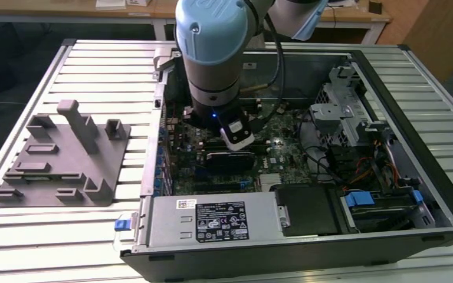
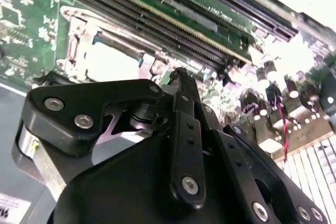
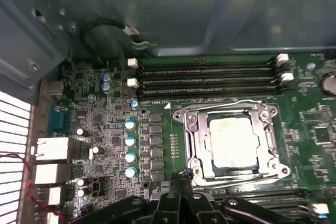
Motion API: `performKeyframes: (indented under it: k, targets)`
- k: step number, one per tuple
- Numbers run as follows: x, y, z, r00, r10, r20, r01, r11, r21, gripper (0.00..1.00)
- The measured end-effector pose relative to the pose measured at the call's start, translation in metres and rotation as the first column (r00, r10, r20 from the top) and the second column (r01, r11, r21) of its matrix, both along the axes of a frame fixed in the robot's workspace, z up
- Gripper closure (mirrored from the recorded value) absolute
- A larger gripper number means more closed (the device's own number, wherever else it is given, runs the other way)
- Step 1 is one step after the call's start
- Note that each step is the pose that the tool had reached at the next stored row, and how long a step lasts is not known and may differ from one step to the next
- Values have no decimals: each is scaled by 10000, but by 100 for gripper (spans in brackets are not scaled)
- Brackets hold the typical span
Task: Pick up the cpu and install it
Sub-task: 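Install the second cpu locking lever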
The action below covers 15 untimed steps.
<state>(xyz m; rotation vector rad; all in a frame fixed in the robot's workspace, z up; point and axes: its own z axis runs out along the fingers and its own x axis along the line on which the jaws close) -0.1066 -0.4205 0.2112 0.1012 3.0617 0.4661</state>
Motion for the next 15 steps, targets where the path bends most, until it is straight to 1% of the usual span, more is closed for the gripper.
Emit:
performKeyframes:
  k: [2, 5, 6, 11, 13, 15]
  targets:
    - [1, 1, 44, 10000, -17, 1, 17, 10000, -3, 89]
    - [13, 6, 74, 10000, -86, 2, 86, 10000, -49, 89]
    - [22, 9, 78, 9999, -116, 3, 116, 9999, -85, 89]
    - [74, 29, 87, 9996, -284, 7, 284, 9990, -343, 89]
    - [92, 45, 87, 9994, -339, 9, 339, 9986, -415, 89]
    - [108, 65, 88, 9993, -377, 10, 377, 9982, -462, 89]
